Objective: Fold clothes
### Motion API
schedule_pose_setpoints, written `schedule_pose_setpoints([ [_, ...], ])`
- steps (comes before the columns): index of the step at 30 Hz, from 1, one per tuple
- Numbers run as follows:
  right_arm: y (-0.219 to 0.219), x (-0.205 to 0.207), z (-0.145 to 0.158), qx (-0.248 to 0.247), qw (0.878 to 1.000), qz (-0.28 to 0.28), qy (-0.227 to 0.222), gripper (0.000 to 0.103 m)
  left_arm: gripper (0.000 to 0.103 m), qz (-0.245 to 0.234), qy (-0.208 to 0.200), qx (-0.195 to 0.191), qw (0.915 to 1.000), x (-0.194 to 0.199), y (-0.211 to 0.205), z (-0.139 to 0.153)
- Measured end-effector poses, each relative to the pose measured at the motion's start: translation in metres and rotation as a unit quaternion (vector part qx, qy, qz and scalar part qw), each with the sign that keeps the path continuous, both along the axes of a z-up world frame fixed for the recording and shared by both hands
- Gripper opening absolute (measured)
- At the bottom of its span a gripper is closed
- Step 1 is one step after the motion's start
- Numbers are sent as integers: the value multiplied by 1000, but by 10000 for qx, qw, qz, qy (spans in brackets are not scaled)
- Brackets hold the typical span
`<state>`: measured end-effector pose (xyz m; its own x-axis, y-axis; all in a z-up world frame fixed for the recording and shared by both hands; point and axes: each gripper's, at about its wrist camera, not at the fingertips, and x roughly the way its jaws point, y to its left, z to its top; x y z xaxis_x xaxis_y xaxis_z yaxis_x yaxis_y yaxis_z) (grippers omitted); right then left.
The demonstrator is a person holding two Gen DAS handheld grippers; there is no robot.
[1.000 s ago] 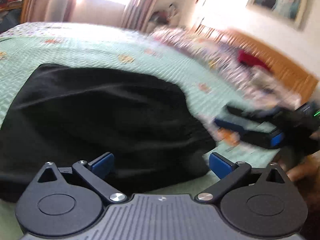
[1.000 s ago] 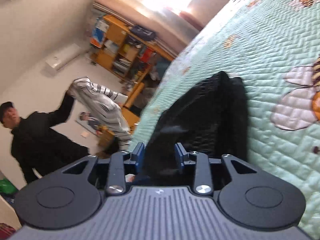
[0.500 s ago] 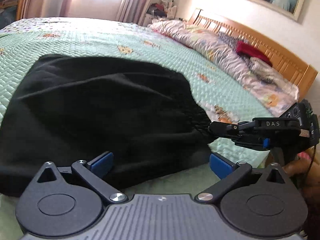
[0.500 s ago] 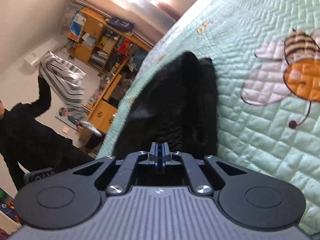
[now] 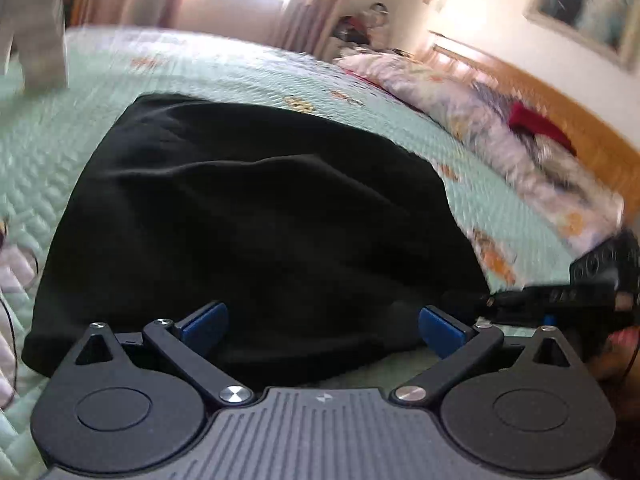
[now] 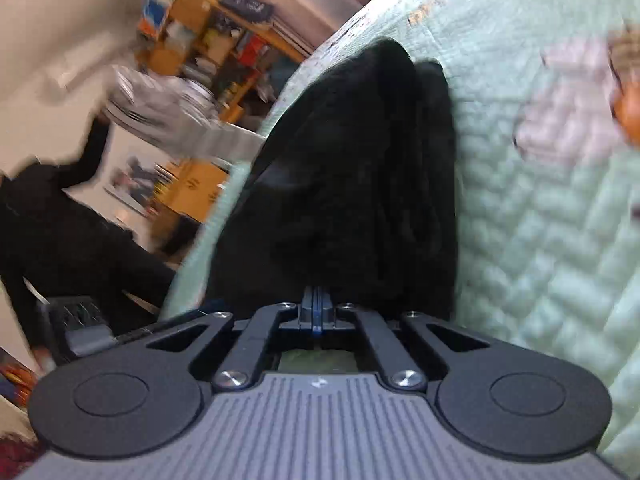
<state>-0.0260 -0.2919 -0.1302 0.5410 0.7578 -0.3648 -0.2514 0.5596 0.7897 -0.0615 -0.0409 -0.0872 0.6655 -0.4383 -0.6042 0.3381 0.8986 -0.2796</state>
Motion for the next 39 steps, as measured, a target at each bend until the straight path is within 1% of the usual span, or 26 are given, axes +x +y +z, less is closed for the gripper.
schedule_pose_setpoints([
  [1,-1,-1,-5,36,10000,-27,34,0,102,-31,-5,39,10000,0,-2,0],
  [3,4,-1,0,-178,9998,-15,-88,0,102,-66,-21,90,9999,-1,-4,1],
  [5,5,-4,7,-248,9996,-12,-116,0,102,-102,-58,121,9999,-2,-3,1],
  [6,5,-4,9,-179,9998,-34,-98,0,102,-113,-62,126,9998,-3,-2,2],
  [9,1,-8,21,27,9998,-99,-171,8,101,-84,-53,82,9999,-4,1,12],
  [11,-1,-10,31,197,9992,-162,-311,30,101,-37,-130,-46,9999,-5,2,23],
  [12,-3,-10,37,296,9985,-202,-404,34,101,-11,-210,-81,9997,-5,2,26],
  [13,-5,-10,41,394,9976,-246,-512,38,101,16,-296,-111,9995,-5,3,30],
  [14,-7,-10,45,484,9965,-292,-614,38,102,43,-382,-141,9992,-5,3,34],
  [15,-9,-8,46,514,9958,-343,-670,38,102,62,-355,-87,9993,-3,1,32],
  [16,-11,-7,47,535,9953,-396,-709,41,102,78,-198,-38,9998,1,0,26],
  [17,-12,-4,42,487,9958,-464,-619,45,102,95,-26,8,10000,5,-1,19],
  [18,-14,-1,37,434,9963,-527,-525,47,102,82,120,28,9999,9,-2,8],
  [19,-14,2,26,345,9971,-543,-397,46,102,28,59,136,9999,8,-4,0],
  [20,-14,4,17,275,9976,-562,-286,39,102,-55,-73,334,9994,4,-8,-1],
  [21,-15,3,11,363,9971,-606,-296,37,102,-133,-147,568,9982,1,-14,0],
  [23,-18,3,8,517,9961,-662,-279,37,102,-162,-128,707,9973,1,-18,4],
  [26,-15,4,19,306,9969,-644,-324,38,100,-2,-11,233,9997,2,-6,19],
  [27,-14,3,23,233,9970,-631,-387,38,100,41,-61,65,10000,-1,-1,25],
  [28,-12,2,27,179,9969,-630,-436,40,100,80,-186,-3,9998,-3,1,31],
  [31,-12,2,33,214,9958,-726,-508,48,102,50,-318,266,9991,-1,0,32],
  [32,-12,2,34,253,9953,-772,-521,49,102,28,-63,338,9994,6,-1,24],
  [34,-15,1,34,446,9936,-891,-524,51,102,89,249,211,9994,15,4,7],
  [36,-19,4,29,672,9925,-936,-410,55,102,75,139,190,9997,12,4,8],
  [38,-18,9,26,517,9938,-937,-309,55,99,114,89,174,9997,8,5,14],
  [39,-18,11,24,440,9943,-937,-258,54,99,132,39,86,9999,4,7,18],
])
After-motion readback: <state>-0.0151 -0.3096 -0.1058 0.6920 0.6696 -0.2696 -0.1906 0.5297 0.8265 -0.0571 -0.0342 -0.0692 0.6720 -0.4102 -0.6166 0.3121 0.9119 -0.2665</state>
